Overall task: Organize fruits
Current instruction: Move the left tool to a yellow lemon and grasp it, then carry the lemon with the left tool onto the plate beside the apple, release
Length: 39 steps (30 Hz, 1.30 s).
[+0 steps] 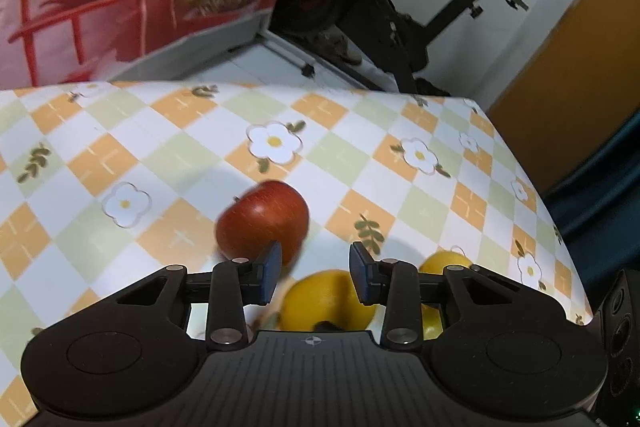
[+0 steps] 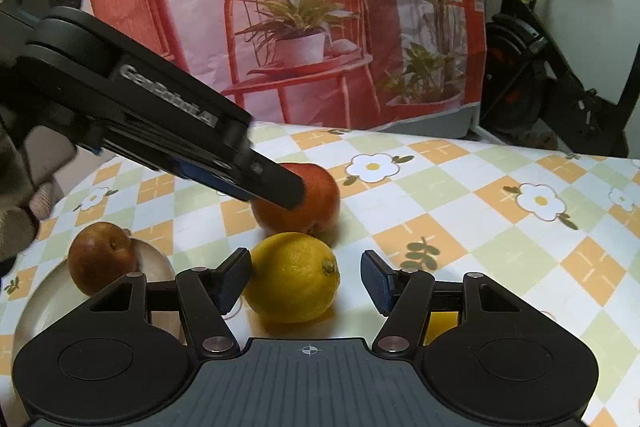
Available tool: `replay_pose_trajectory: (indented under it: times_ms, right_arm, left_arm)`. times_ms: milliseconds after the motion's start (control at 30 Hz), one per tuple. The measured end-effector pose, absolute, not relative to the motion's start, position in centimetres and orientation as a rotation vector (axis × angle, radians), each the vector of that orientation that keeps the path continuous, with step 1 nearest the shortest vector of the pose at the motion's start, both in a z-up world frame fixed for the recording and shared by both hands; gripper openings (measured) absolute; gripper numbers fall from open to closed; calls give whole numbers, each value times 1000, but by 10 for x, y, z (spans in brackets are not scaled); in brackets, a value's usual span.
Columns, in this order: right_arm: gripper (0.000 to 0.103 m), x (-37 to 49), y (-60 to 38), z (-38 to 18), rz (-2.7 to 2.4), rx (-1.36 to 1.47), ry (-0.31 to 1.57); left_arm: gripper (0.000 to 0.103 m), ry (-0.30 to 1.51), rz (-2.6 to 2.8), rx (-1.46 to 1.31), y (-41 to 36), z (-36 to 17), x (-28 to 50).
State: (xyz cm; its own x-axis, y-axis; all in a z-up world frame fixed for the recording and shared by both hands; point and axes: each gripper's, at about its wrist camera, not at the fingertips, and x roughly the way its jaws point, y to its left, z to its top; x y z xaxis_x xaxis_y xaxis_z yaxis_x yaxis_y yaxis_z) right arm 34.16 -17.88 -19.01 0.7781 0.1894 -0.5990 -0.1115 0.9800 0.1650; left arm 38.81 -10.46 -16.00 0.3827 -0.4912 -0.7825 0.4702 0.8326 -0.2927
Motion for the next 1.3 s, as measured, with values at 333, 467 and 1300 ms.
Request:
replay_pose_trajectory:
  times_ms: [333,467,1300]
  right_arm:
    - [57,342,-173,-191,174,133,672]
    - [58,342,-174,-192,176,165,690]
    - [49,361,-157,-205,243,177,762]
  left_arm:
    - [39,1043,-662,-12,-104,-175,385]
    - [39,1035,-655,-14,-100,-174,386]
    - [38,1023,-665,-73,-81,-178,389]
